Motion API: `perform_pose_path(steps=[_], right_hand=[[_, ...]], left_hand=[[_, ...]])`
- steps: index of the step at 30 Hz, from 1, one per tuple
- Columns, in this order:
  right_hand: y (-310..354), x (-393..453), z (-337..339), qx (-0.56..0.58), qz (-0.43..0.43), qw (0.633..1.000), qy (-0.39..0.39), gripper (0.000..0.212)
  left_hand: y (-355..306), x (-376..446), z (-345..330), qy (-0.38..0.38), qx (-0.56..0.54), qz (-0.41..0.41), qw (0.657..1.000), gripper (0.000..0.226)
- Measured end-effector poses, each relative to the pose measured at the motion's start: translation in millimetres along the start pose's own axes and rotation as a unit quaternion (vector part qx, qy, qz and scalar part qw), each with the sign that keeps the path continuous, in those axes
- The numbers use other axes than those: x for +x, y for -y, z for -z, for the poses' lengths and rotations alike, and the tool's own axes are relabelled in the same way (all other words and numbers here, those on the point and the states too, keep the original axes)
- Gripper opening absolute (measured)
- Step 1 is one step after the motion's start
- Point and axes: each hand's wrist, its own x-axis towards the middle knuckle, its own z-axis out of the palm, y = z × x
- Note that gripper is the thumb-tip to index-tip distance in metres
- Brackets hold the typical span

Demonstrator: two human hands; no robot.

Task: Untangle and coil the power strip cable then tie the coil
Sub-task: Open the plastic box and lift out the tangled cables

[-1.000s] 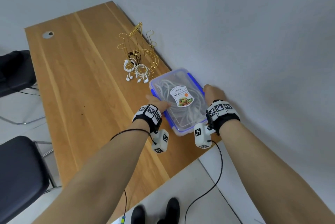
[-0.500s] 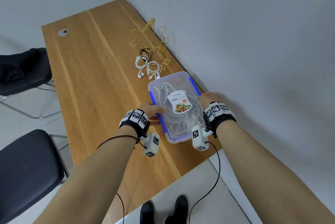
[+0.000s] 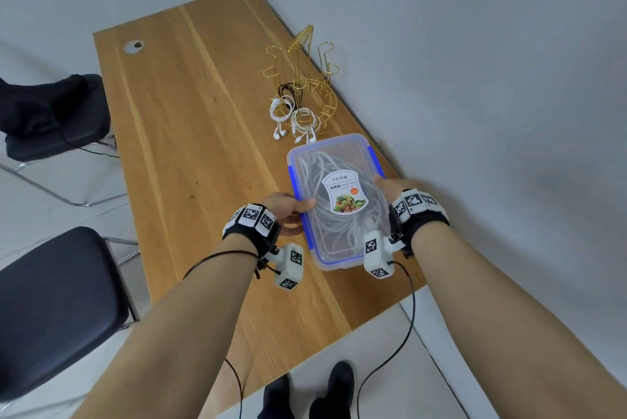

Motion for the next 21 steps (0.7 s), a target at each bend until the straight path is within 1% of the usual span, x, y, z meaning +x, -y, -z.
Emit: perform_pose_path(steps=[3, 6, 10, 13, 15, 18, 21], right_hand=[[2, 0, 0, -0.003, -0.009, 1.000, 0.001, 0.035], [5, 2, -2, -0.017, -0.007, 1.000, 0.005, 0.043], [3, 2, -2, -0.025, -0.002, 1.000, 0.010, 0.042], [-1, 4, -4, -0.030, 0.014, 0.999, 0.014, 0.043], [-2, 6, -4, -0.028, 0.021, 0.999, 0.010, 0.043], [-5, 7, -1, -0.040, 0.002, 0.999, -0.004, 0.043], [-8, 15, -2, -0.035, -0.003, 0.999, -0.013, 0.051]], left_hand=[[1, -1, -1, 0.011, -0.001, 0.005, 1.000, 0.035], [1, -1, 0, 0.021, -0.003, 0.006, 1.000, 0.035], [4, 0, 1, 0.000, 0.013, -0.015, 1.000, 0.045], [5, 0, 1, -0.013, 0.016, -0.020, 1.000, 0.048], [4, 0, 1, -0.016, 0.022, -0.024, 0.999, 0.048], [4, 1, 1, -0.025, 0.029, -0.029, 0.999, 0.044], [5, 3, 2, -0.049, 0.017, -0.034, 0.998, 0.038]])
